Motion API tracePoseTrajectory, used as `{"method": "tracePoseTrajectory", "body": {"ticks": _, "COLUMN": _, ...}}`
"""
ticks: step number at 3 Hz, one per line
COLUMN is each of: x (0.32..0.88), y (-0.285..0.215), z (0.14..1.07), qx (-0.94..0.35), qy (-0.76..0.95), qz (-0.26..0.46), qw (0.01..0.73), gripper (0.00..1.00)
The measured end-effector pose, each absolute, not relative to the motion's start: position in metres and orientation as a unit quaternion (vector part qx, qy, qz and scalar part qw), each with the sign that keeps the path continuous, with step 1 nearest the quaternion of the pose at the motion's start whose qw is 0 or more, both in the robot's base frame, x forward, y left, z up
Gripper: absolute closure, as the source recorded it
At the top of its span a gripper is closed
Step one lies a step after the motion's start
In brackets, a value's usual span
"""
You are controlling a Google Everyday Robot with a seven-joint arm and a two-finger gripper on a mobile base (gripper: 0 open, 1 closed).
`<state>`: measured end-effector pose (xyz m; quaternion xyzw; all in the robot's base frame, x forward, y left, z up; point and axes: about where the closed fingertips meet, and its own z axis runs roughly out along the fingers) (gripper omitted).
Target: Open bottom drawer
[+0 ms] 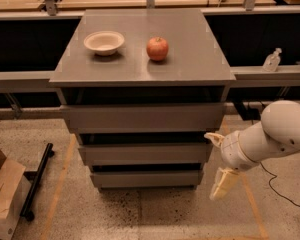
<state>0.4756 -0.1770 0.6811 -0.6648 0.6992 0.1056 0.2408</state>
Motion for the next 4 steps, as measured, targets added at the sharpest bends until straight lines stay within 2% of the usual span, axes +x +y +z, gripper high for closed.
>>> {"method": "tracePoseTrajectory", "body": {"ticks": 2, "x": 0.485, "y": -0.161, "z": 0.577, "qx": -0.650, "qy": 0.704, "qz": 0.119, "qw": 0.260, "gripper": 0.00}}
{"method": "tracePoseTrajectory", "body": {"ticks": 3, "x": 0.493, "y": -0.156, "z": 0.532, "qx": -0.613, "qy": 0.730, "qz": 0.154, "qw": 0.261, "gripper": 0.00}}
{"method": "tracePoseTrajectory", "body": {"ticks": 4, "x": 0.488, "y": -0.155, "z": 0.525, "qx": -0.613, "qy": 0.729, "qz": 0.164, "qw": 0.256, "gripper": 0.00}}
